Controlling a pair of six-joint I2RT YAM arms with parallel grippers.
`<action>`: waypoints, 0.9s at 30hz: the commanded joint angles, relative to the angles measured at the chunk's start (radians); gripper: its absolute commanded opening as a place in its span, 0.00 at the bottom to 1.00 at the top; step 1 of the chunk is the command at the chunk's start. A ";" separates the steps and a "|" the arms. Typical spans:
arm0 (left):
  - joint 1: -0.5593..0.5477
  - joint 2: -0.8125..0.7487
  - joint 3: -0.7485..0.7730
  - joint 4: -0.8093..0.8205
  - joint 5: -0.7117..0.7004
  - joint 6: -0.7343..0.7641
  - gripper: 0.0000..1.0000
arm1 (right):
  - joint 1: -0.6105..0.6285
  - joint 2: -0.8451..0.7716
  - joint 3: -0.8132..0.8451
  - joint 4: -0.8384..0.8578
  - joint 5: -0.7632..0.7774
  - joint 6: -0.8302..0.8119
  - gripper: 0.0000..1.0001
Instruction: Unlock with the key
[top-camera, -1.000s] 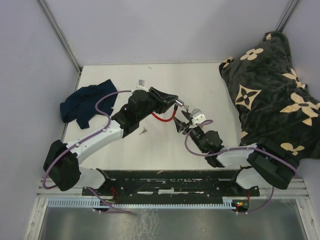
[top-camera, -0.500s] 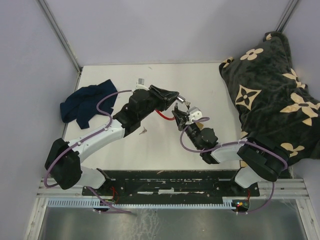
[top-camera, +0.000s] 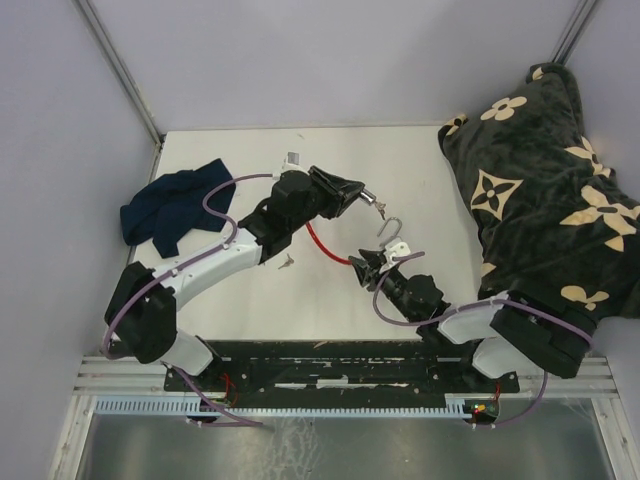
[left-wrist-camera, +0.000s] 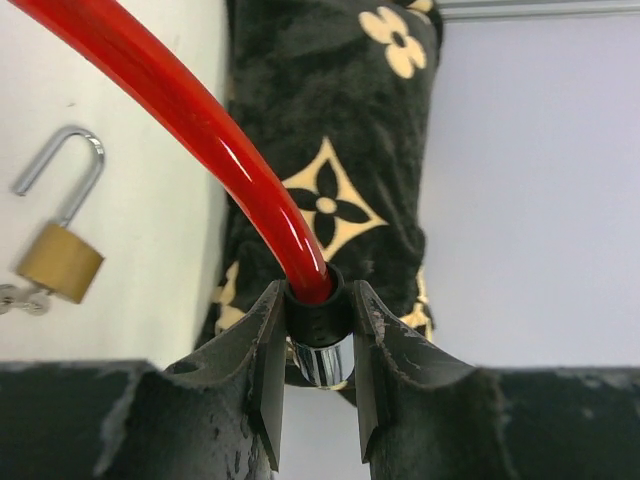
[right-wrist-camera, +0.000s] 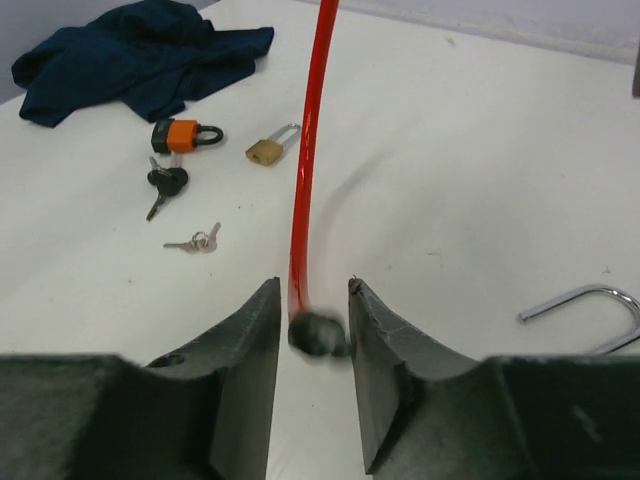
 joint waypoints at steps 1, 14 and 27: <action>-0.002 0.041 0.081 -0.062 0.007 0.135 0.03 | 0.010 -0.147 0.002 -0.197 -0.008 0.096 0.46; -0.048 0.343 0.373 -0.306 0.089 0.367 0.03 | 0.009 -0.721 0.036 -0.963 0.226 0.185 0.65; -0.152 0.755 0.923 -0.573 0.162 0.754 0.07 | 0.008 -1.088 0.020 -1.265 0.381 0.197 0.72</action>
